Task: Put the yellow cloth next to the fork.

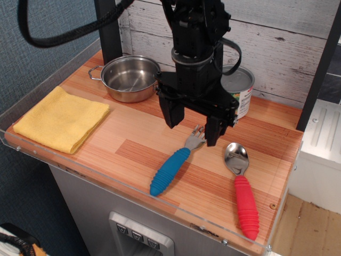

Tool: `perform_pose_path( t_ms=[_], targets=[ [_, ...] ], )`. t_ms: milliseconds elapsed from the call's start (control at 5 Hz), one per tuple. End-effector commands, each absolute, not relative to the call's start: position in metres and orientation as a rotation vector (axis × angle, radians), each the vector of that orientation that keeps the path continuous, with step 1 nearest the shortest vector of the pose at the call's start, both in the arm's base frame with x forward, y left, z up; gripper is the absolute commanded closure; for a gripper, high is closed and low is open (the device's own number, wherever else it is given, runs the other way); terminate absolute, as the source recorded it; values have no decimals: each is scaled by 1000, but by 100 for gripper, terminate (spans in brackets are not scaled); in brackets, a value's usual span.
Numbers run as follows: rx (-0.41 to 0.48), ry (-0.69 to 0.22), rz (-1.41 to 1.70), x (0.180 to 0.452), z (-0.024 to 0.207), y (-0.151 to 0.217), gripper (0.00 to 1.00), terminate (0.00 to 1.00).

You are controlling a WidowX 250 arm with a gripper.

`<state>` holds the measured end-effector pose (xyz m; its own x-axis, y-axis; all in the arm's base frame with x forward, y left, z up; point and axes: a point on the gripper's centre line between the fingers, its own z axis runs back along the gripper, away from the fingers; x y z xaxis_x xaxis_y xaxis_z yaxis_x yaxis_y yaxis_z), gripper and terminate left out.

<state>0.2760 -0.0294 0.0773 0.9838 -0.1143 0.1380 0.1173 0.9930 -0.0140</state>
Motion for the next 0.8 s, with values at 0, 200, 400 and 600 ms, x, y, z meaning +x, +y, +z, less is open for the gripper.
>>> perform_pose_path(
  t_ms=[0, 200, 400, 600],
  targets=[
    [27, -82, 57, 260, 74, 53, 0, 0],
    [39, -61, 127, 252, 71, 87, 0, 0],
    [59, -49, 180, 249, 67, 121, 0, 0],
    [96, -55, 212, 247, 70, 145, 0, 0]
  ],
)
